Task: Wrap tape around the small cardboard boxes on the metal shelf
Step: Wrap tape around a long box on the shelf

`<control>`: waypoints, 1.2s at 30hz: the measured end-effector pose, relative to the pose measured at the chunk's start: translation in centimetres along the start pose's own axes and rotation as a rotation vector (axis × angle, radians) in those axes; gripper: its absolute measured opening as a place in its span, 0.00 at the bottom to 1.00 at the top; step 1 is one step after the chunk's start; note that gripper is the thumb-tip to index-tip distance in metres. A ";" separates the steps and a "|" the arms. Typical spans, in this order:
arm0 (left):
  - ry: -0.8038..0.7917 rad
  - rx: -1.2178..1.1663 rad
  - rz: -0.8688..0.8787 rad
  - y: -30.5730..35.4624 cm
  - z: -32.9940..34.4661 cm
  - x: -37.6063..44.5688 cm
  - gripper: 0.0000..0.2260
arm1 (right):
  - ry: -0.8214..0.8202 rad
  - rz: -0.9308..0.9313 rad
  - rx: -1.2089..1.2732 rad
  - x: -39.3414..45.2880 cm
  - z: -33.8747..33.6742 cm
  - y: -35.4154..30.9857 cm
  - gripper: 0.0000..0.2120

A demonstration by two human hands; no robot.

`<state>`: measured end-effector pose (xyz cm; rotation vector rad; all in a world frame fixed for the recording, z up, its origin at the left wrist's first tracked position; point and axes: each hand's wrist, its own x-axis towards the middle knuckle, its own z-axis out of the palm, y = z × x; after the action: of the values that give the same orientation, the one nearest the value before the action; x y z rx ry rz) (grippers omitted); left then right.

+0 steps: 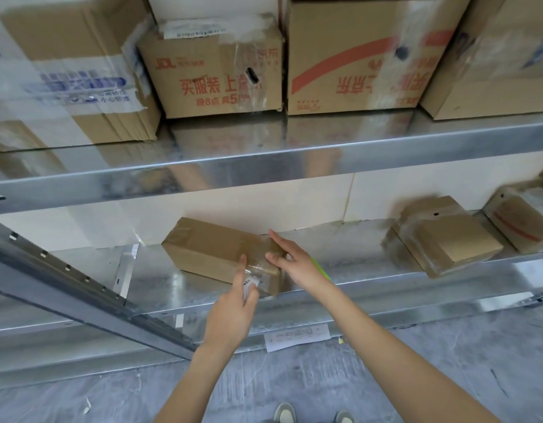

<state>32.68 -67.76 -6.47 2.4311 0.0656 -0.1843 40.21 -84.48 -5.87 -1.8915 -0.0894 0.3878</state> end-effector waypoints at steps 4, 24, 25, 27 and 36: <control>0.000 -0.003 0.026 -0.5 0.1 0.2 0.26 | 0.015 -0.189 -0.724 0.4 0.4 0.1 0.34; 0.045 -0.456 -0.091 -3.1 3.7 0.2 0.29 | -0.148 -0.480 -1.013 0.1 0.1 1.1 0.32; 0.038 -0.484 -0.124 -3.2 4.1 0.1 0.27 | -0.146 -0.485 -0.992 0.0 0.2 1.2 0.33; 0.017 -0.488 -0.154 -3.2 4.3 0.0 0.23 | -0.110 -0.518 -0.966 0.1 0.4 1.6 0.35; 0.027 -0.391 -0.088 -2.7 1.7 -0.2 0.05 | 0.030 -0.171 -0.402 -0.6 0.4 1.6 0.41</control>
<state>32.08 -66.82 -9.43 2.0426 0.2016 -0.1612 39.28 -84.84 -7.35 -2.2635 -0.3276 0.2357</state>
